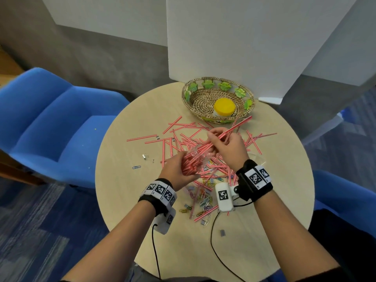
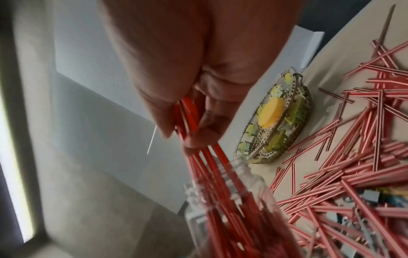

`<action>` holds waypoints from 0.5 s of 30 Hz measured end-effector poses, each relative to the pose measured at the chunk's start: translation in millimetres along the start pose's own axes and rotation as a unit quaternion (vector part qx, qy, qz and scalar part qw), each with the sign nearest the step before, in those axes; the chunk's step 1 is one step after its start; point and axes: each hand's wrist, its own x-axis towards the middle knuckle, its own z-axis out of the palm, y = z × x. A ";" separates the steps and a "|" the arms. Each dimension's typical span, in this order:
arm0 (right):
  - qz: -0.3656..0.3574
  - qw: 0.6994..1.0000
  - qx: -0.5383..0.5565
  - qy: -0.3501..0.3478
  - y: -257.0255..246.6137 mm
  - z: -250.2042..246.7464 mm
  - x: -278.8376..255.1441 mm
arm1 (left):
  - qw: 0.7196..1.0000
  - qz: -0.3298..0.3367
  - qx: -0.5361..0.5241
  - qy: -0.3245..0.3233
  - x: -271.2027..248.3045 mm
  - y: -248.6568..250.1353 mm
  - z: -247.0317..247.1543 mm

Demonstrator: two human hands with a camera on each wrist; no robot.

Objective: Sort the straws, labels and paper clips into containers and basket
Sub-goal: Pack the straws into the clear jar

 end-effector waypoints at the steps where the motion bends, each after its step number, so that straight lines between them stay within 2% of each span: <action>1: -0.003 0.999 -0.034 -0.016 0.2 -1.5 1.1 | 1.000 0.000 0.001 0.001 0.6 0.7 0.3; 3: -0.016 0.988 -0.148 -0.047 1.7 -0.1 0.7 | 1.000 -0.003 0.003 0.004 2.8 1.9 0.9; 5: -0.018 0.983 -0.181 -0.023 2.5 -1.4 2.0 | 1.000 -0.008 -0.007 0.004 5.4 3.5 2.6; 8: -0.005 0.995 -0.093 0.031 5.9 -13.0 8.1 | 0.999 -0.011 -0.031 0.003 7.0 5.5 3.0; 15: 0.010 0.999 0.034 0.034 8.1 -34.7 5.5 | 0.999 0.004 -0.051 0.010 10.1 1.9 1.4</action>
